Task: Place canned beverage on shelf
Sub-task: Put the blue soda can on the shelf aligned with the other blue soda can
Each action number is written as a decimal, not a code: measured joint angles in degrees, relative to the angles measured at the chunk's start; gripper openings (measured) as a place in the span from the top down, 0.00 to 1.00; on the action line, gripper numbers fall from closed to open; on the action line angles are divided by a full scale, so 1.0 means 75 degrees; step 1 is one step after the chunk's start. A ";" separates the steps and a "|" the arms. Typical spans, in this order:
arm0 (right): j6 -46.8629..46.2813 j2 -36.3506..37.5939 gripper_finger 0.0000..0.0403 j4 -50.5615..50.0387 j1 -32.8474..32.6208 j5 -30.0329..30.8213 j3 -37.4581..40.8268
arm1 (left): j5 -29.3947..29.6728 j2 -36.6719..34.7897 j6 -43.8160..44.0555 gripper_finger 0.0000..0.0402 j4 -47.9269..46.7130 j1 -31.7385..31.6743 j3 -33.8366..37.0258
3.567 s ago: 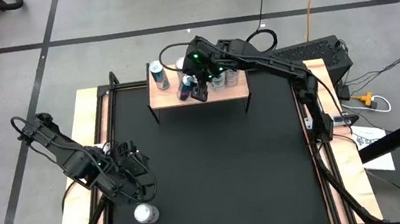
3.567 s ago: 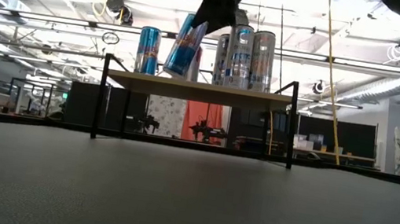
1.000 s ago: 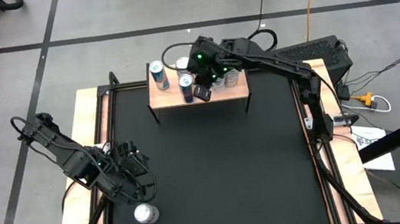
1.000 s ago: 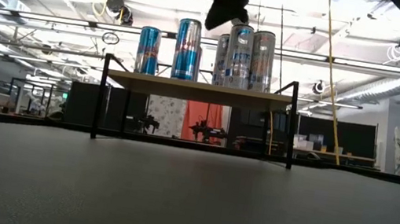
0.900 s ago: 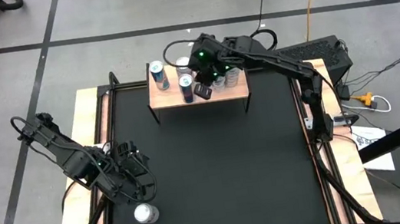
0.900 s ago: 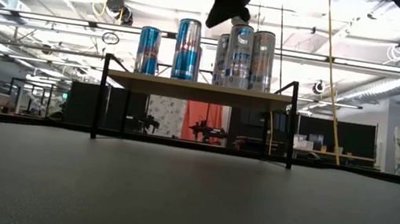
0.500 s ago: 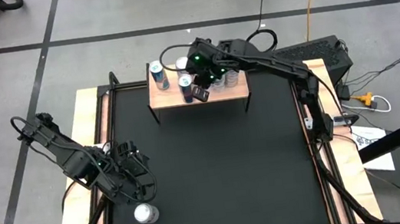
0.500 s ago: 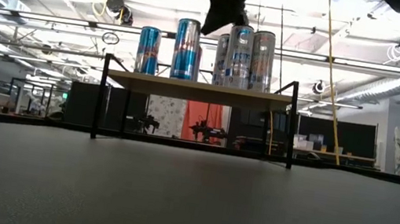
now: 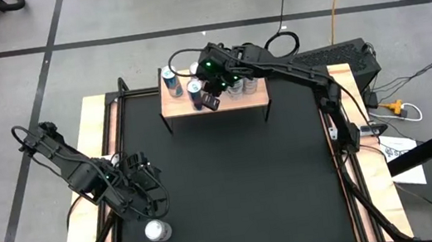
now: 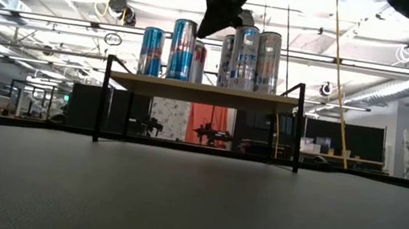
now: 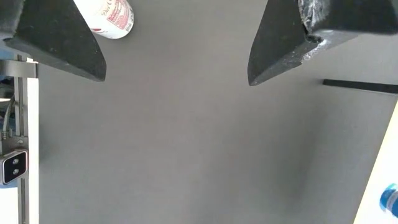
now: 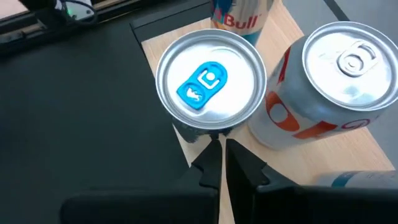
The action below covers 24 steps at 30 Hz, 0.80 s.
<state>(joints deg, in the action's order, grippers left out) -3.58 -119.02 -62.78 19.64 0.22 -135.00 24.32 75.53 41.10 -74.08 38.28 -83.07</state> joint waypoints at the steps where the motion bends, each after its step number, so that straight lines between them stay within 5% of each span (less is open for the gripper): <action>1: -0.0030 -0.0007 0.99 0.0018 0.0009 0.0006 0.0000 | 0.0001 0.0000 0.0001 0.02 0.0001 -0.0001 0.0000; 9: -0.0224 -0.0023 0.99 -0.0079 0.0026 0.0595 0.0000 | 0.0000 0.0000 0.0000 0.02 0.0000 0.0000 0.0000; 24: -0.0320 -0.0023 0.99 0.0344 0.0058 0.0421 0.0000 | 0.0000 0.0000 0.0000 0.02 0.0000 0.0000 0.0000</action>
<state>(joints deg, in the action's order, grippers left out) -5.98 -119.20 -60.20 20.08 3.38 -135.00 24.32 75.53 41.10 -74.08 38.28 -83.07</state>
